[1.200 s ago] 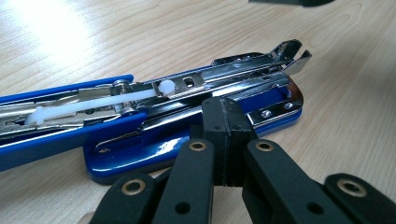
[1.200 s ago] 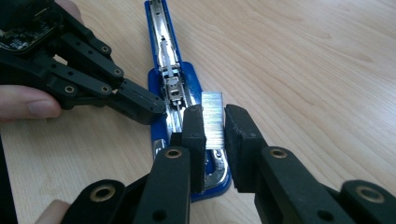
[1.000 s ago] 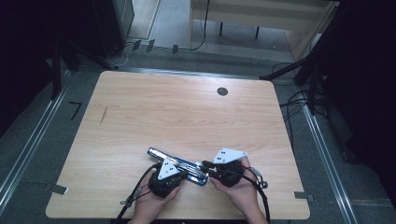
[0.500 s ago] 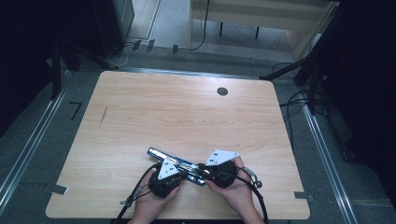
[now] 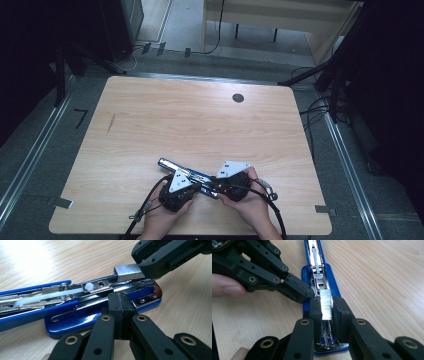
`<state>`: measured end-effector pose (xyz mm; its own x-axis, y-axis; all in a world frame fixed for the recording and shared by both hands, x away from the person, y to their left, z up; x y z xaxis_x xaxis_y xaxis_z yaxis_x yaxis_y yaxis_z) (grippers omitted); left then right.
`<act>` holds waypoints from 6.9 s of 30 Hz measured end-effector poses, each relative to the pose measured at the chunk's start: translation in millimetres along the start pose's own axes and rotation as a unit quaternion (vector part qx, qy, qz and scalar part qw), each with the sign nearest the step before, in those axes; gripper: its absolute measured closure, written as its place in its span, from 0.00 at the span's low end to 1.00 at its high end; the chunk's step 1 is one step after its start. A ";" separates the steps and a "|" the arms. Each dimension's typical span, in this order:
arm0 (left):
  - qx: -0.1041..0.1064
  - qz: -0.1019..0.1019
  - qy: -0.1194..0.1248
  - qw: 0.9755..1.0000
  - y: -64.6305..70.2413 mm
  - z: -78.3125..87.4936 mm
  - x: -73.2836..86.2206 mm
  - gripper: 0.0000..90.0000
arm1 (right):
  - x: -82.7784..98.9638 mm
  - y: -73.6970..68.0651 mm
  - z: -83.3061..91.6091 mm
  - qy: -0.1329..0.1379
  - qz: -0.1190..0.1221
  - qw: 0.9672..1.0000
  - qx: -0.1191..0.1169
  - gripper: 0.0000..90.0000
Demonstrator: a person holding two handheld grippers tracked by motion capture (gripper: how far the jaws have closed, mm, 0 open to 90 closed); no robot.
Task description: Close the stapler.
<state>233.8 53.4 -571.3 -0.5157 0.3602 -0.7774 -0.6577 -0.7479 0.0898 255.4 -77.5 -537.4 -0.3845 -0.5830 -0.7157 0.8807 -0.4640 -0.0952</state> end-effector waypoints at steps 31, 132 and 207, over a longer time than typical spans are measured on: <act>-0.001 -0.002 0.000 1.000 -0.2 0.0 -0.1 1.00 | -0.7 3.3 -3.4 -0.023 0.033 0.999 -0.009 0.89; 0.000 0.000 0.000 1.000 0.1 -0.2 -0.1 1.00 | -8.9 13.4 -0.1 -0.032 0.013 0.999 -0.023 0.90; 0.001 0.000 0.000 1.000 0.0 -0.1 -0.1 1.00 | -3.8 19.7 -5.1 -0.019 -0.008 0.999 -0.025 0.90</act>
<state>233.9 53.3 -571.3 -0.5153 0.3608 -0.7774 -0.6593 -0.7464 0.0905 275.6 -81.0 -540.1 -0.4083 -0.6013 -0.6868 0.8865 -0.4406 -0.1413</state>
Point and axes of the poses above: each handheld gripper's, and its own axes: z roughly backward along the jaws, x roughly out of its underside, y roughly to its right, the point moved 6 cm from there along -z, roughly forward along the jaws, and after that the axes turned 4 degrees about -x, right-handed, at the moved point
